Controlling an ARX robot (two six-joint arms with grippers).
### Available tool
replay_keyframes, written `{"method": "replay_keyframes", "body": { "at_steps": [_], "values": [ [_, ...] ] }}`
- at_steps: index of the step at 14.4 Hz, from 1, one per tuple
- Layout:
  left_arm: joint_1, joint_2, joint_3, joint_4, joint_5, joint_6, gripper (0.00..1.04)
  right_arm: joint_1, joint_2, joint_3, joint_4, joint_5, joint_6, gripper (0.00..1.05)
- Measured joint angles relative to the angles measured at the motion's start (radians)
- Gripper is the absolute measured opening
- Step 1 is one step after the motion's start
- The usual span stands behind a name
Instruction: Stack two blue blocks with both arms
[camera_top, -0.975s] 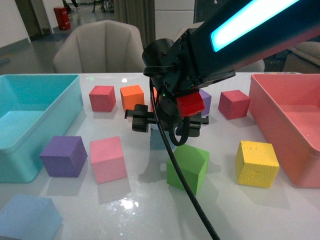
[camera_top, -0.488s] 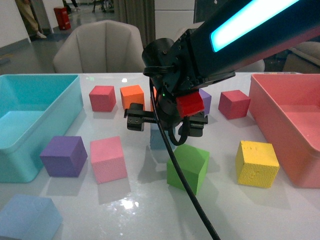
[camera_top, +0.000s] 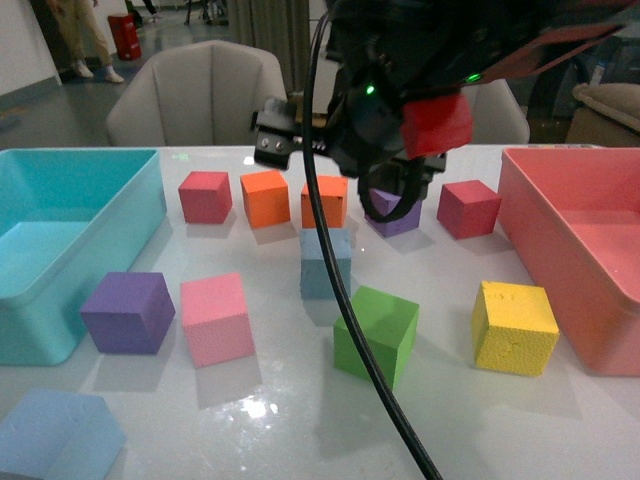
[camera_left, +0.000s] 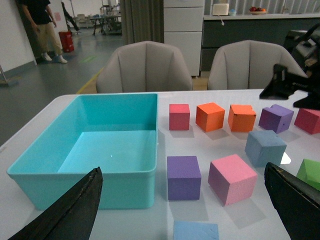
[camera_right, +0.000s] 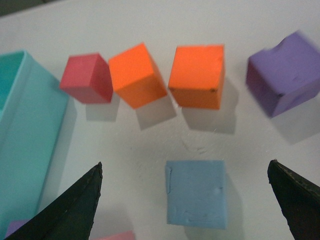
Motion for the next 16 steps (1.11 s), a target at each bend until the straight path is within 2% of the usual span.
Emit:
{"method": "replay_keyframes", "body": {
  "at_steps": [4, 6, 7, 8, 9, 10, 11, 12, 13, 14, 16],
  "values": [
    [0.000, 0.000, 0.000, 0.000, 0.000, 0.000, 0.98, -0.035, -0.438, -0.554, 0.417, 0.056, -0.062, 0.98],
    [0.000, 0.000, 0.000, 0.000, 0.000, 0.000, 0.98, -0.054, -0.706, -0.830, 0.552, 0.053, -0.072, 0.98],
    [0.000, 0.000, 0.000, 0.000, 0.000, 0.000, 0.98, -0.064, -0.860, -0.990, 0.626, 0.103, -0.099, 0.95],
    [0.000, 0.000, 0.000, 0.000, 0.000, 0.000, 0.98, -0.087, -0.985, -1.135, 0.748, 0.216, -0.220, 0.83],
    [0.000, 0.000, 0.000, 0.000, 0.000, 0.000, 0.98, -0.146, -1.150, -1.257, 0.692, 0.225, -0.330, 0.70],
    [0.000, 0.000, 0.000, 0.000, 0.000, 0.000, 0.98, -0.210, -1.328, -1.366, 0.591, 0.185, -0.396, 0.57],
    [0.000, 0.000, 0.000, 0.000, 0.000, 0.000, 0.98, -0.279, -1.502, -1.450, 0.488, 0.109, -0.429, 0.44],
    [0.000, 0.000, 0.000, 0.000, 0.000, 0.000, 0.98, -0.384, -1.671, -1.513, 0.389, -0.010, -0.447, 0.31],
    [0.000, 0.000, 0.000, 0.000, -0.001, 0.000, 0.98, -0.472, -1.841, -1.576, 0.316, -0.057, -0.451, 0.17],
    [0.000, 0.000, 0.000, 0.000, 0.000, 0.000, 0.98, -0.469, -1.914, -1.594, 0.307, -0.077, -0.457, 0.04],
    [0.000, 0.000, 0.000, 0.000, 0.000, 0.000, 0.98, -0.464, -1.957, -1.603, 0.286, -0.083, -0.467, 0.02]
  ]
}}
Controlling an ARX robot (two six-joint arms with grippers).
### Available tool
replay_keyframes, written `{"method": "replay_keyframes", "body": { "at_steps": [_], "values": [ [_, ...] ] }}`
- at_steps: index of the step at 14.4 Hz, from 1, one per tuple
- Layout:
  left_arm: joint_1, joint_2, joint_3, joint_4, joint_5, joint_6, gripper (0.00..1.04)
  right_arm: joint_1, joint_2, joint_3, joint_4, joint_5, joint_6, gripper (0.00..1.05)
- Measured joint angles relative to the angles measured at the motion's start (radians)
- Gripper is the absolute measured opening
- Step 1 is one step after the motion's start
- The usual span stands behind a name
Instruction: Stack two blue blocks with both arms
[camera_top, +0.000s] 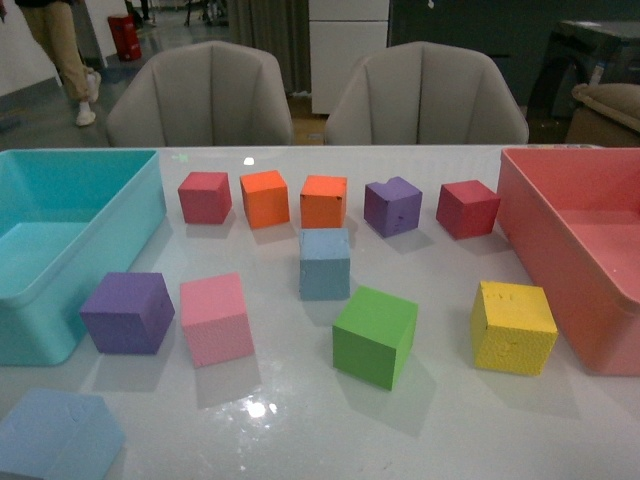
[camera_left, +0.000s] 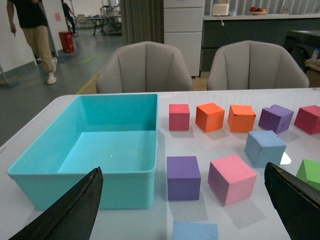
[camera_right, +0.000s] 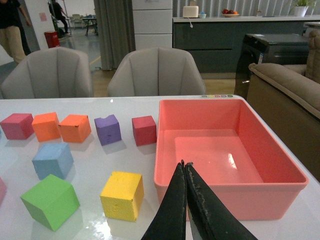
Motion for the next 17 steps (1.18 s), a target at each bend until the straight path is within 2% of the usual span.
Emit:
{"method": "replay_keyframes", "body": {
  "at_steps": [6, 7, 13, 17],
  "values": [
    [0.000, 0.000, 0.000, 0.000, 0.000, 0.000, 0.98, 0.000, -0.113, -0.050, -0.059, 0.000, 0.000, 0.02],
    [0.000, 0.000, 0.000, 0.000, 0.000, 0.000, 0.98, 0.000, -0.222, -0.050, -0.212, -0.001, -0.001, 0.02],
    [0.000, 0.000, 0.000, 0.000, 0.000, 0.000, 0.98, 0.000, -0.274, -0.050, -0.219, -0.001, -0.001, 0.02],
    [0.000, 0.000, 0.000, 0.000, 0.000, 0.000, 0.98, 0.000, -0.274, -0.050, -0.220, 0.000, -0.002, 0.62]
  ]
}}
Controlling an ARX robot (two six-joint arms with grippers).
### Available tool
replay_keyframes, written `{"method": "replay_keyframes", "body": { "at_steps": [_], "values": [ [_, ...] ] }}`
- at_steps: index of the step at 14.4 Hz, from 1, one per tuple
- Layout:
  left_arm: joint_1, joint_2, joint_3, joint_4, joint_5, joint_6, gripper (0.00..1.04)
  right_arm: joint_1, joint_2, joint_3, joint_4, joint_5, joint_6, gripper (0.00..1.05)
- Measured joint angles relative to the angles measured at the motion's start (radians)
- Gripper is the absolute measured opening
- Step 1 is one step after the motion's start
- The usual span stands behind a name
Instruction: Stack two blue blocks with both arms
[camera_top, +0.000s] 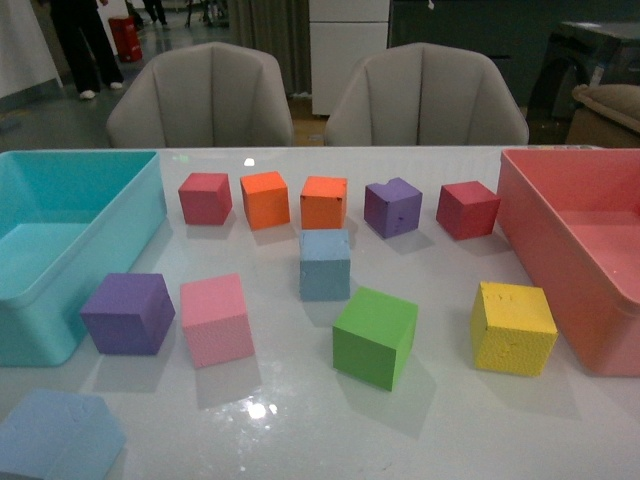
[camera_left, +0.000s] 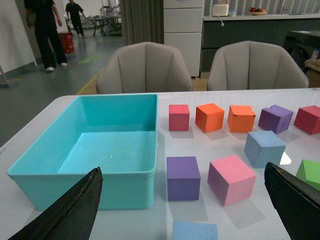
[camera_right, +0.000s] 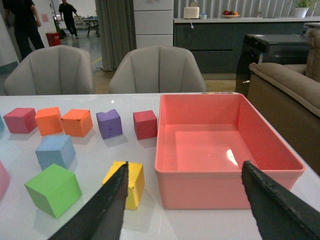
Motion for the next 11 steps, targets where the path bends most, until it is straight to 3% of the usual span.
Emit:
{"method": "replay_keyframes", "body": {
  "at_steps": [2, 3, 4, 5, 7, 11],
  "values": [
    [0.000, 0.000, 0.000, 0.000, 0.000, 0.000, 0.98, 0.000, 0.000, 0.000, 0.000, 0.000, 0.000, 0.92],
    [0.000, 0.000, 0.000, 0.000, 0.000, 0.000, 0.98, 0.000, 0.000, 0.000, 0.000, 0.000, 0.000, 1.00],
    [0.000, 0.000, 0.000, -0.004, -0.001, 0.000, 0.98, 0.000, 0.000, 0.000, 0.000, 0.000, 0.000, 0.98],
    [-0.020, 0.077, 0.061, -0.172, -0.060, -0.013, 0.98, 0.000, 0.000, 0.000, 0.000, 0.000, 0.000, 0.98],
    [-0.058, 0.145, 0.152, -0.193, -0.086, -0.016, 0.98, 0.000, 0.000, 0.000, 0.000, 0.000, 0.000, 0.98],
    [0.012, 0.517, 0.197, 0.129, 0.043, -0.002, 0.98, 0.000, 0.000, 0.000, 0.000, 0.000, 0.000, 0.98]
  ]
}}
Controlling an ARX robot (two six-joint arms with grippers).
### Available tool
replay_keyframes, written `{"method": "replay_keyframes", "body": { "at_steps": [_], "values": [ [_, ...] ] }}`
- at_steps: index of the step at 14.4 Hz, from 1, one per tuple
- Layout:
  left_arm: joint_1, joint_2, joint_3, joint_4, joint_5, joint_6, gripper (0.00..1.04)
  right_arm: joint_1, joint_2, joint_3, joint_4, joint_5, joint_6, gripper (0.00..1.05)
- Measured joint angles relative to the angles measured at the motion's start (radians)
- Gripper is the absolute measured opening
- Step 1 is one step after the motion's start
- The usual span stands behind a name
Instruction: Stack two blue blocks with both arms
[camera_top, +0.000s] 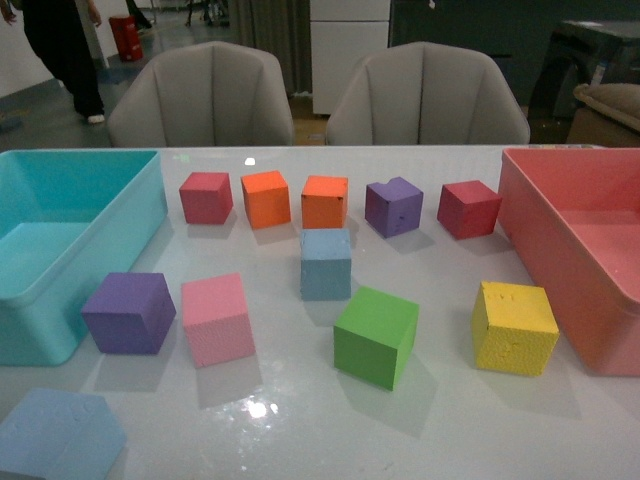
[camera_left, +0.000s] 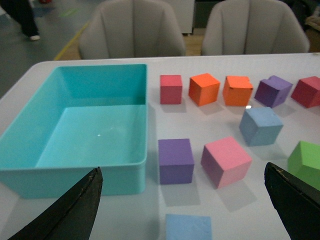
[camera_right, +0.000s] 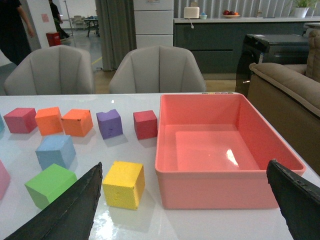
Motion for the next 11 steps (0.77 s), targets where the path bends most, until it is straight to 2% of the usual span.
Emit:
{"method": "replay_keyframes", "body": {
  "at_steps": [3, 6, 11],
  "values": [
    [0.023, 0.423, 0.118, 0.198, 0.081, 0.000, 0.98, 0.000, 0.000, 0.000, 0.000, 0.000, 0.000, 0.98],
    [0.069, 0.737, 0.176, 0.175, 0.155, 0.003, 0.98, 0.000, 0.000, 0.000, 0.000, 0.000, 0.000, 0.98],
    [0.060, 0.755, 0.172, 0.143, 0.198, 0.010, 0.98, 0.000, 0.000, 0.000, 0.000, 0.000, 0.000, 0.98]
  ]
}}
